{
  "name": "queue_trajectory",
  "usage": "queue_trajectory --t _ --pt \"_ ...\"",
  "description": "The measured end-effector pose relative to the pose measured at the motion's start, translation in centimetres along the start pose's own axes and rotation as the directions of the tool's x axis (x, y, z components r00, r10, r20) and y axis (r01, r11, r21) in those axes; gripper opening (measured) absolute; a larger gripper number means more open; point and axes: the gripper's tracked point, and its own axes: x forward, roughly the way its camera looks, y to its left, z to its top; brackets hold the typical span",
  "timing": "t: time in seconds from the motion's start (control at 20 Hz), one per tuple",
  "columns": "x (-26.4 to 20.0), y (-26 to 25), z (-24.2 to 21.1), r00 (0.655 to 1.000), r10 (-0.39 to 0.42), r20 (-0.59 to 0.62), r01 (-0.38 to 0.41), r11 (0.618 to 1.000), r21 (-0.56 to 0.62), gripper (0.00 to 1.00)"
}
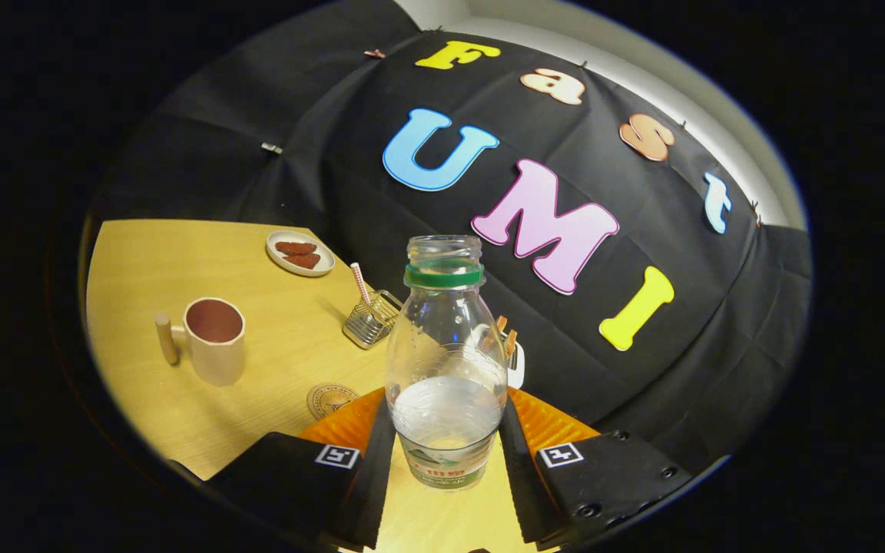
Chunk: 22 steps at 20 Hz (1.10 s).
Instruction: Take the bottle from table, then pour the juice into the cup, finally place the bottle on the coaster
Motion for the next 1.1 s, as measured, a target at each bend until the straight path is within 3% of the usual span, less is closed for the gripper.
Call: queue_trajectory --t 0.45,1.1 --pt "2.0 3.3 1.5 1.0 0.0 -0.016 -0.004 0.978 -0.21 0.69" --pt "4.0 8.5 2.2 0.999 0.04 0.008 -0.031 0.876 -0.482 0.69"
